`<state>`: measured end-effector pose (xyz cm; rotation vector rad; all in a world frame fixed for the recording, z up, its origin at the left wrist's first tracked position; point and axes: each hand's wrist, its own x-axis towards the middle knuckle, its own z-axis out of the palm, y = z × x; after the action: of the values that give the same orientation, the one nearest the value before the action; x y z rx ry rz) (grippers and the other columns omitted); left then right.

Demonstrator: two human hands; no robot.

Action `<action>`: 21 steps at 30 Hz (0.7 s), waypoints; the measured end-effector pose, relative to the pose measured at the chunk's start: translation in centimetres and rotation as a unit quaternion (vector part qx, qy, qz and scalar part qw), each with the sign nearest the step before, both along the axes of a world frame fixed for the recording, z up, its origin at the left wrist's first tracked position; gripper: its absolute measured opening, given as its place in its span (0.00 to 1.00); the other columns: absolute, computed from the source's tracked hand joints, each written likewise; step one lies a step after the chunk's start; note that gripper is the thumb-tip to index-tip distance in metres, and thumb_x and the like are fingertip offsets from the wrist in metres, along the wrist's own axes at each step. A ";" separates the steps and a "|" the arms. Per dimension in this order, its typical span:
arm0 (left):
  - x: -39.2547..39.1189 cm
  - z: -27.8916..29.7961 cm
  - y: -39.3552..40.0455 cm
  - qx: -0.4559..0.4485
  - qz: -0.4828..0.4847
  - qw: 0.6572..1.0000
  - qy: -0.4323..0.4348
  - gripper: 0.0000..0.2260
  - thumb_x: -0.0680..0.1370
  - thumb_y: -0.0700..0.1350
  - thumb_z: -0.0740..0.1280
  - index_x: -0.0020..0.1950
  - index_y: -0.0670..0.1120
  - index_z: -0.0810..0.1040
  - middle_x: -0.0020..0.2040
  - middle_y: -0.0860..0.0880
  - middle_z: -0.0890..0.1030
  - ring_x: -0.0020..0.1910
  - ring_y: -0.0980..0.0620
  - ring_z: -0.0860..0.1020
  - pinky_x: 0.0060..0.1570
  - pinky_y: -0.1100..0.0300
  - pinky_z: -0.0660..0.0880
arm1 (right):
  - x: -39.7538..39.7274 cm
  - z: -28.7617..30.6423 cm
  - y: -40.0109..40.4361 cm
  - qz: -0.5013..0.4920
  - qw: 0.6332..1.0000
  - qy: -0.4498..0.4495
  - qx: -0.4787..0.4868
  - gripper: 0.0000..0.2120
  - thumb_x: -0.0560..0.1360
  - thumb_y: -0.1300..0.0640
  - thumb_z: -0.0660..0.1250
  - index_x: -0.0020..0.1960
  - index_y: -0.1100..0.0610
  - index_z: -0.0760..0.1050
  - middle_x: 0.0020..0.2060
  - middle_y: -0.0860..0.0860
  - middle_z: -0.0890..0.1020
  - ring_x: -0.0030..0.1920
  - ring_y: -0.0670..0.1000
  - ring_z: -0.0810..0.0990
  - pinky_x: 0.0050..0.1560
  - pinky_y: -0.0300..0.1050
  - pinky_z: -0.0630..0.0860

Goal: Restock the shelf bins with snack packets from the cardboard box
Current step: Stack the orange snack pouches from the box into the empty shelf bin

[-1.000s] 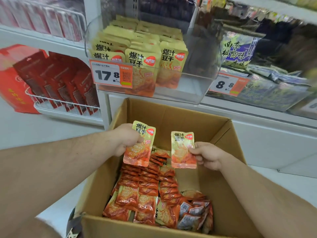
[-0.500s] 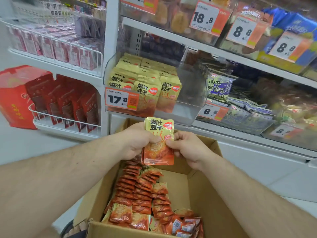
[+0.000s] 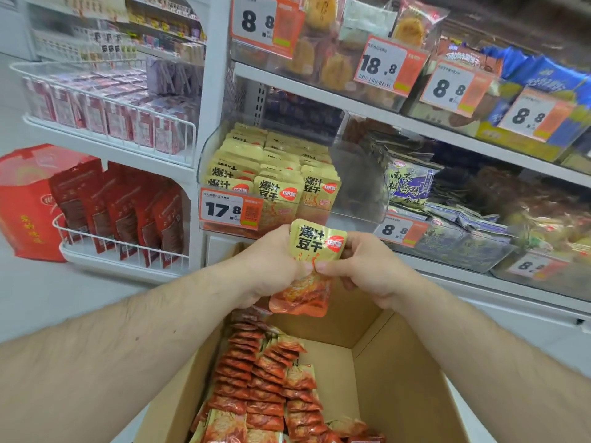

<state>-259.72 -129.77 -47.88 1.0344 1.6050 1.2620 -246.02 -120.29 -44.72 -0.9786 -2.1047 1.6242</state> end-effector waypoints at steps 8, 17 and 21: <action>-1.4 0.6 1.2 0.013 0.114 0.811 0.574 0.21 0.77 0.51 0.65 0.69 0.50 0.68 0.68 0.48 0.68 0.69 0.46 0.63 0.69 0.48 0.62 | -0.9 5.0 5.5 -0.172 0.967 0.105 0.159 0.12 0.70 0.72 0.73 0.48 0.58 0.78 0.39 0.52 0.83 0.33 0.44 0.80 0.32 0.36 0.75; -1.9 -0.1 2.8 -0.133 0.057 0.761 0.632 0.30 0.76 0.47 0.62 0.77 0.50 0.56 0.81 0.47 0.42 0.79 0.40 0.38 0.74 0.34 0.41 | -5.3 3.2 11.8 -0.182 0.966 -0.033 0.180 0.15 0.68 0.69 0.76 0.53 0.60 0.80 0.45 0.54 0.83 0.42 0.52 0.81 0.39 0.43 0.79; -1.6 -0.4 3.3 -0.160 0.059 0.761 0.626 0.32 0.76 0.48 0.62 0.78 0.50 0.54 0.81 0.45 0.41 0.79 0.40 0.37 0.73 0.32 0.39 | -7.5 0.7 13.4 -0.169 0.962 -0.127 0.172 0.15 0.65 0.65 0.79 0.51 0.61 0.82 0.48 0.57 0.85 0.49 0.56 0.84 0.52 0.53 0.82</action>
<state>-261.37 -126.45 -48.33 1.6981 2.7533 0.1520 -253.52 -106.90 -43.99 -1.3854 -2.1311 0.9719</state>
